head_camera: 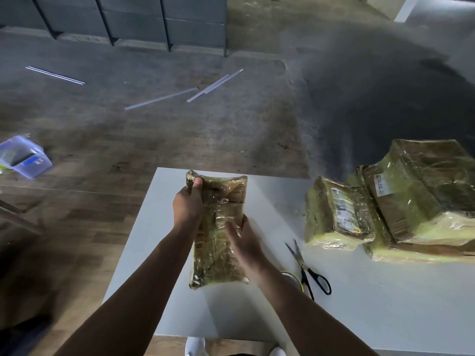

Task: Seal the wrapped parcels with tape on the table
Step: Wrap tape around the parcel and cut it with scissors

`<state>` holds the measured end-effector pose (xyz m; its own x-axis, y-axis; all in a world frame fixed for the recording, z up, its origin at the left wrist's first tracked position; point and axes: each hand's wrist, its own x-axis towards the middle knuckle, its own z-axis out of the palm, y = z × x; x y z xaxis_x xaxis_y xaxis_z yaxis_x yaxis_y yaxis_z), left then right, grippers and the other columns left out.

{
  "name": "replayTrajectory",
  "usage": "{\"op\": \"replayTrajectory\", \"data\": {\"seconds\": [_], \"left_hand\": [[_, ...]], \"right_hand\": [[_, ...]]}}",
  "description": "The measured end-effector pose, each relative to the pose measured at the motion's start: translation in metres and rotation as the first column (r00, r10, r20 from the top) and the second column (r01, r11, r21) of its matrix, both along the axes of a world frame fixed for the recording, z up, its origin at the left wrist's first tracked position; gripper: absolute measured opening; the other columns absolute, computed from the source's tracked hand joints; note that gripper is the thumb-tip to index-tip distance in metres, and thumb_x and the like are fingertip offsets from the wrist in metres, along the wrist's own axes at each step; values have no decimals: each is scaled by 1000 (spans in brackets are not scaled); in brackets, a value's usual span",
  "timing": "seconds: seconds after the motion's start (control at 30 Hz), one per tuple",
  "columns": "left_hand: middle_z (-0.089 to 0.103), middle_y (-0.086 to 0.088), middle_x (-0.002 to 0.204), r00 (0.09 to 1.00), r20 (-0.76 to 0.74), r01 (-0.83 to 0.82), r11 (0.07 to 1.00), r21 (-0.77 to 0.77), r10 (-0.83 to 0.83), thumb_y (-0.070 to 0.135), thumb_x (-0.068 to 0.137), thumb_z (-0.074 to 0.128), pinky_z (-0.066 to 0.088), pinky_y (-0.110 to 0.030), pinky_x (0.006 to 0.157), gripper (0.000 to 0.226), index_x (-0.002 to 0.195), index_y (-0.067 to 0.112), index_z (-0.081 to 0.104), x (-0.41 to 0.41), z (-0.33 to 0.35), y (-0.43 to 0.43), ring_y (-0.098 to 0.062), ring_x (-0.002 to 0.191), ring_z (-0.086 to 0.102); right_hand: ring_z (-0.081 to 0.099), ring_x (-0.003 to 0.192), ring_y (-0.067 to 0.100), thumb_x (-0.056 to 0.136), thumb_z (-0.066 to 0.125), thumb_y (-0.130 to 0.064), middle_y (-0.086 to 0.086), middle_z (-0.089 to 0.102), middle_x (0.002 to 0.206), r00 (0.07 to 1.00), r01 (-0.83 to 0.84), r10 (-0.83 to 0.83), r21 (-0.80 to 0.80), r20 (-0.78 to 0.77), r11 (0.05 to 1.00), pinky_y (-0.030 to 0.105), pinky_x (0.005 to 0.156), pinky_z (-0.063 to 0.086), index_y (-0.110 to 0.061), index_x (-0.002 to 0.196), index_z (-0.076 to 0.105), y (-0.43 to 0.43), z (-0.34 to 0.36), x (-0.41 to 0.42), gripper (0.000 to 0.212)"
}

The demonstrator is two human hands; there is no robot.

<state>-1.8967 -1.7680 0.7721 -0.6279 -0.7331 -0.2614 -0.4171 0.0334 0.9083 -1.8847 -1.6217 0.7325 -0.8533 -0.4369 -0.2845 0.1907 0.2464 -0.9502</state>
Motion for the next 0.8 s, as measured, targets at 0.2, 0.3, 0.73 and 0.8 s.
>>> {"op": "replayTrajectory", "data": {"seconds": [0.2,0.3,0.73,0.8], "left_hand": [[58,2,78,1000,-23,-9,1000,-5,9,44,100,44,45,-33,80,39,95,9,62,2,5,5,-23,85,57],[64,-4,84,999,-18,33,999,-16,-34,47,99,44,50,-38,85,45,96,7,65,4,6,1,-27,88,62],[66,-7,79,984,-150,107,993,42,-100,60,85,45,52,-47,81,56,84,8,65,26,1,11,-24,78,63],[65,-4,74,984,-154,92,996,11,-89,51,94,46,51,-44,76,47,80,9,63,27,-1,13,-24,75,61]], "right_hand": [[37,47,-1,100,48,-30,-9,39,60,993,-81,92,131,-79,988,16,52,33,-24,75,41,11,-5,5,26],[44,57,4,100,47,-34,-5,44,64,986,-136,153,199,-72,970,17,58,40,-26,78,42,14,2,2,25],[58,99,-9,84,28,-80,1,55,133,998,-60,60,-77,-2,995,12,83,49,-17,144,42,8,19,-50,88],[58,82,-12,85,26,-77,-2,63,118,999,-33,34,-88,15,996,7,69,47,-20,140,48,6,11,-49,82]]}}
